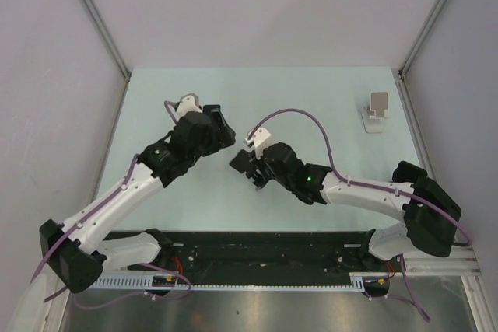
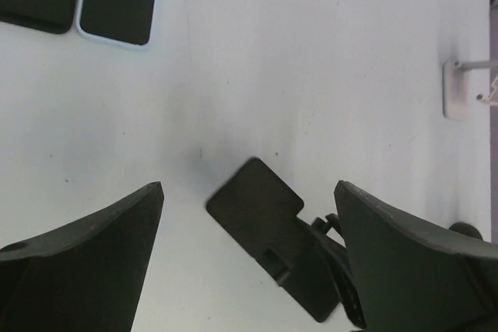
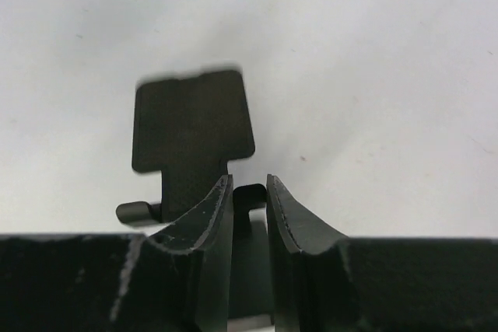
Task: Remove the phone from the phone stand
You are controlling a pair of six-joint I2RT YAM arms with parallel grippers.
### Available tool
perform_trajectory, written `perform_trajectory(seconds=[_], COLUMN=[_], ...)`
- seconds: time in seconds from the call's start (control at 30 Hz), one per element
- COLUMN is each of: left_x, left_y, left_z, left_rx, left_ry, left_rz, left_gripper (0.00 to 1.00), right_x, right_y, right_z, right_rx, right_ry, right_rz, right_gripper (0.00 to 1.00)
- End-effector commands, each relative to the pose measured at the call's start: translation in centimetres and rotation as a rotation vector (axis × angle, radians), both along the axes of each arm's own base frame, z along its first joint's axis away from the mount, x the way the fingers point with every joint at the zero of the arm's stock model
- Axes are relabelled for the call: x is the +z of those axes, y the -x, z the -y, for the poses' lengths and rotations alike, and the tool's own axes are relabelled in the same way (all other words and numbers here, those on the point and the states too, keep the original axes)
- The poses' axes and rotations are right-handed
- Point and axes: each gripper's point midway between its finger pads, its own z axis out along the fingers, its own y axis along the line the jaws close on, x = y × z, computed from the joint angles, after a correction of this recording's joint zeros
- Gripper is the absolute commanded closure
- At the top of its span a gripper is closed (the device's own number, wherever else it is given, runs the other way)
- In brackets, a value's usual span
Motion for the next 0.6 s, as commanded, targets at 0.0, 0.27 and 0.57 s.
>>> perform_trajectory(seconds=[0.0, 0.27, 0.57], left_x=[5.3, 6.8, 5.1], left_y=[-1.3, -1.6, -1.0], left_z=[-3.1, -8.1, -12.0], left_rx=[0.09, 0.129, 0.128], left_ry=[-0.033, -0.175, -0.256], left_rz=[0.184, 0.3, 0.321], left_gripper=[0.03, 0.0, 0.0], right_x=[2.2, 1.4, -1.1], right_y=[-1.3, -4.0, -5.8], right_z=[3.1, 8.2, 10.1], right_rx=[-0.036, -0.146, -0.211], right_ry=[0.021, 0.058, -0.004], right_rz=[0.013, -0.037, -0.069], right_gripper=[1.0, 1.0, 1.0])
